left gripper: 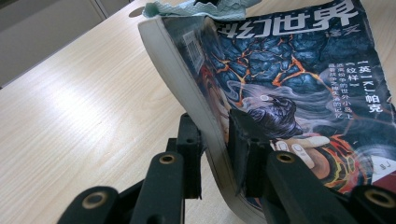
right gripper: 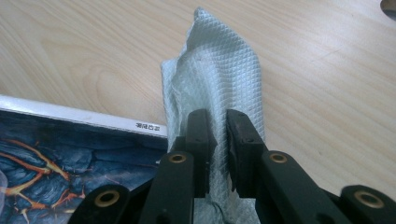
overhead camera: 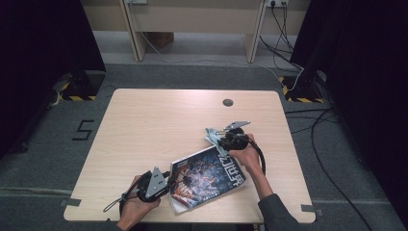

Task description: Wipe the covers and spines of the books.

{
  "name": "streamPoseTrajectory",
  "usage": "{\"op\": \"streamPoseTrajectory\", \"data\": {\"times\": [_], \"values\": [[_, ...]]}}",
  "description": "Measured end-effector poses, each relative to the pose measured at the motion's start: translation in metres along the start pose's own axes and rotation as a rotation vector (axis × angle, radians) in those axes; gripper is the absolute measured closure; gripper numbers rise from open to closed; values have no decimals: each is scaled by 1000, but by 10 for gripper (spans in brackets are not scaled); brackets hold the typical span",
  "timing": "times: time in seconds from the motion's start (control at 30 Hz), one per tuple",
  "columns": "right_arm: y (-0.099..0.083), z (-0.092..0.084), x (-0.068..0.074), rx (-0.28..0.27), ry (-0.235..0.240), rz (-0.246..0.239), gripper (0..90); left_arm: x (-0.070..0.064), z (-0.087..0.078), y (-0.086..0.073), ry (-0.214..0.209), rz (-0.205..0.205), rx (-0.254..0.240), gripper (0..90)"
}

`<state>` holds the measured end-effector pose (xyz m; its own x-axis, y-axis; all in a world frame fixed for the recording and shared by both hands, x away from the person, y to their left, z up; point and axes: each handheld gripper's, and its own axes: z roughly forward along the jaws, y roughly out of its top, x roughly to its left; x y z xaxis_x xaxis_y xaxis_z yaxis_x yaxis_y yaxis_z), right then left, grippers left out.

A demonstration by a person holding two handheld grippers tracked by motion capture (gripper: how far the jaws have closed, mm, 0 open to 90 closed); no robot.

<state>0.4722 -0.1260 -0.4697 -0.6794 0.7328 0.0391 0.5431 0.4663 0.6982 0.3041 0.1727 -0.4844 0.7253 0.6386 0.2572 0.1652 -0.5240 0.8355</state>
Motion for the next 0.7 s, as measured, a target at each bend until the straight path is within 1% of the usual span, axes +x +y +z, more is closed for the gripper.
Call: {"op": "streamPoseTrajectory", "data": {"times": [0.07,0.1,0.13,0.17,0.27,0.33,0.4,0.43,0.5,0.53,0.7], "values": [[2,-1,2,-3,9,-11,807,0,0,0,1,-1,0,746],[3,-1,4,-10,25,0,806,0,0,0,1,0,0,747],[4,-1,6,-20,48,0,806,0,0,0,1,6,-2,746],[7,-2,9,-27,66,-6,806,0,0,1,0,8,-2,747],[14,-2,20,-31,93,-50,806,-1,0,0,2,6,-2,747],[16,-2,22,-19,87,-62,806,-1,0,1,5,15,-1,747],[14,0,16,-24,102,-39,806,-1,0,1,6,20,-1,748],[13,1,13,-18,98,-25,806,-1,0,1,4,23,-2,749],[11,4,7,-9,84,-15,806,-2,0,2,6,35,0,749],[11,4,4,-1,78,0,806,-2,0,2,6,38,-2,749],[5,9,-15,14,43,35,806,-3,-1,3,8,53,-5,749]]}}
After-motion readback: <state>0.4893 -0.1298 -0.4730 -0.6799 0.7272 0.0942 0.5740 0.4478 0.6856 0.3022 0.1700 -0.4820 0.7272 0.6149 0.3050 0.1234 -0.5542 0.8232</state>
